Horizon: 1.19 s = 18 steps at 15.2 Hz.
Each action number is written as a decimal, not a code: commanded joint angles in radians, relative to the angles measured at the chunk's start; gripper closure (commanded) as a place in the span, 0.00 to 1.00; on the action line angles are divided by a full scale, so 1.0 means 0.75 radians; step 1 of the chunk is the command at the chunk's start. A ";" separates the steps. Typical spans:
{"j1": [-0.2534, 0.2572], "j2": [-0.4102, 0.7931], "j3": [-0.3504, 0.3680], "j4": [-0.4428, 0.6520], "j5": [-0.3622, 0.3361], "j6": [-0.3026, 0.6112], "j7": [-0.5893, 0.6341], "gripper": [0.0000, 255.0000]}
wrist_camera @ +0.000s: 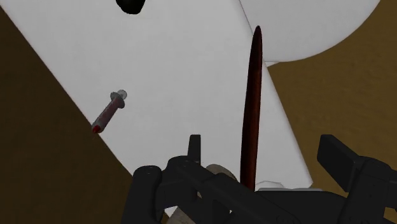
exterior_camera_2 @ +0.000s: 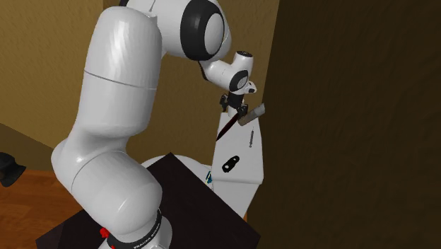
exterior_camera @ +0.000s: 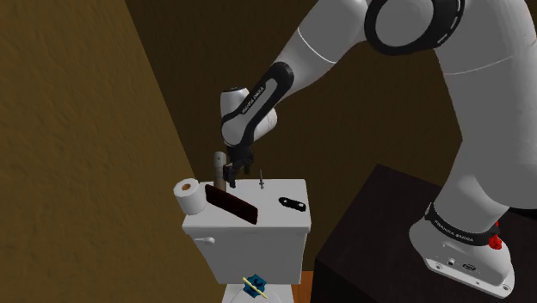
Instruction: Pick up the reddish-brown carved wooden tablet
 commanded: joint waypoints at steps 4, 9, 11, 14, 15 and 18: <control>0.032 0.259 0.013 0.273 0.001 -0.006 0.019 0.00; 0.041 0.360 0.015 0.356 0.000 0.014 0.018 0.00; 0.042 0.390 0.015 0.368 0.000 0.032 0.015 0.00; 0.043 0.429 0.015 0.385 0.000 0.053 0.010 0.00; 0.043 0.429 0.015 0.385 0.000 0.053 0.010 0.00; 0.042 0.431 0.015 0.387 0.000 0.053 0.009 1.00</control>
